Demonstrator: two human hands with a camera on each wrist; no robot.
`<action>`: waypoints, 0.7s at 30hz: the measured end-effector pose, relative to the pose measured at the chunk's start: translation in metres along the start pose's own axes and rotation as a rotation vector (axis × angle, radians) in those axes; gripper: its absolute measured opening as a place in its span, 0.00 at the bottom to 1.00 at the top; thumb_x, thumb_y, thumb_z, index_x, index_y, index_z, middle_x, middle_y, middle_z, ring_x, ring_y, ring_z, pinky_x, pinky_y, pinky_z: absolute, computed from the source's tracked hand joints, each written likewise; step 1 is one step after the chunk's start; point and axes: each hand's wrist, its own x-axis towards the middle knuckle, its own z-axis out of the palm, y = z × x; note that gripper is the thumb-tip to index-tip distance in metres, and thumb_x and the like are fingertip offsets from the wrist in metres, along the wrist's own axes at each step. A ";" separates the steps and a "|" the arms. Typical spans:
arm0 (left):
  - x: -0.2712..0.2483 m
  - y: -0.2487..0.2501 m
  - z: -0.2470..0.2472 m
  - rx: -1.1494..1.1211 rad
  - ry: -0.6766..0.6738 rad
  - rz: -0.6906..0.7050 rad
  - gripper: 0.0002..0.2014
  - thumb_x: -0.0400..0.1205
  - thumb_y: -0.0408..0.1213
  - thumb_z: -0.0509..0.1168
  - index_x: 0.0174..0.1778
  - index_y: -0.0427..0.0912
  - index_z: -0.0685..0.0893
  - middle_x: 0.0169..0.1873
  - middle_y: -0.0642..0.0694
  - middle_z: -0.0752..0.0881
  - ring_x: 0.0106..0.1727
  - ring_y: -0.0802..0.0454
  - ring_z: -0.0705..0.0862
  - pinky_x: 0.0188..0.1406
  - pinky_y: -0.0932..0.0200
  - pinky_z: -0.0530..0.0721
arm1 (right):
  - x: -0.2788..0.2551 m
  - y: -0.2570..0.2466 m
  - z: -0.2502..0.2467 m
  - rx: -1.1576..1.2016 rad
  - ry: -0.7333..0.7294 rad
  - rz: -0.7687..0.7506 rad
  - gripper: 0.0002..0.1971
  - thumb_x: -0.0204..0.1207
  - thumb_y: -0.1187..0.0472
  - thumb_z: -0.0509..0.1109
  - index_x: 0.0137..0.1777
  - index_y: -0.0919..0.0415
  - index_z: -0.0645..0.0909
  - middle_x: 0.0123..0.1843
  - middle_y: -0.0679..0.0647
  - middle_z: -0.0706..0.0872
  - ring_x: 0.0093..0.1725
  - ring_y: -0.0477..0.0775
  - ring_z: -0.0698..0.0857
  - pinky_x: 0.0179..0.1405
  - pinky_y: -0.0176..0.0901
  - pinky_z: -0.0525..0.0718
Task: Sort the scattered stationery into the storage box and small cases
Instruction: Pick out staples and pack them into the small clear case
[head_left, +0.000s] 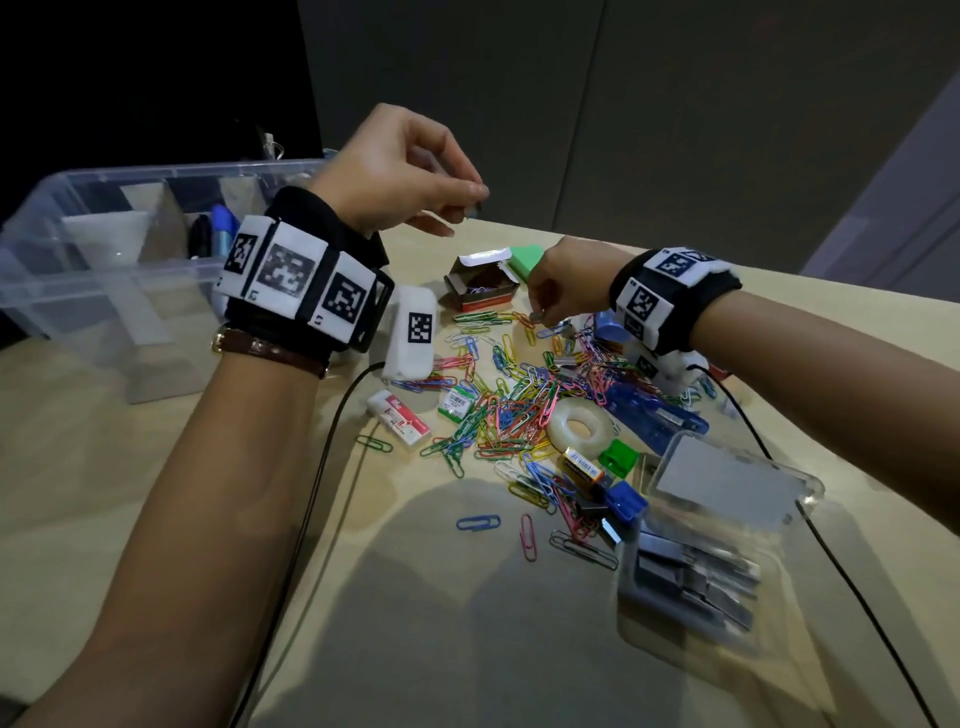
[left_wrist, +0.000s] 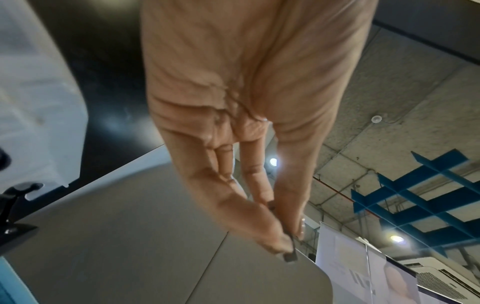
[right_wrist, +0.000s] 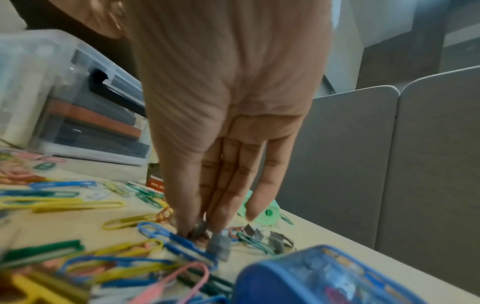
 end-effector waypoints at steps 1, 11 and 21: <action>0.000 0.000 0.002 -0.015 0.003 -0.008 0.05 0.78 0.35 0.72 0.46 0.38 0.86 0.40 0.41 0.88 0.39 0.55 0.90 0.34 0.67 0.86 | -0.003 0.000 0.000 -0.004 -0.010 0.004 0.07 0.70 0.54 0.80 0.42 0.55 0.87 0.36 0.45 0.84 0.38 0.50 0.82 0.43 0.45 0.82; 0.005 0.000 0.042 -0.481 -0.077 -0.212 0.02 0.78 0.25 0.70 0.43 0.30 0.84 0.40 0.35 0.89 0.39 0.50 0.92 0.39 0.63 0.90 | -0.065 0.028 -0.030 0.695 0.190 0.141 0.07 0.72 0.65 0.79 0.48 0.63 0.87 0.40 0.55 0.91 0.39 0.45 0.91 0.31 0.34 0.87; 0.004 -0.004 0.077 -0.766 -0.090 -0.437 0.04 0.78 0.29 0.70 0.43 0.32 0.87 0.34 0.39 0.91 0.34 0.51 0.91 0.38 0.66 0.89 | -0.109 0.017 -0.041 1.247 0.229 0.068 0.05 0.72 0.67 0.74 0.43 0.67 0.81 0.47 0.68 0.91 0.50 0.60 0.91 0.46 0.41 0.91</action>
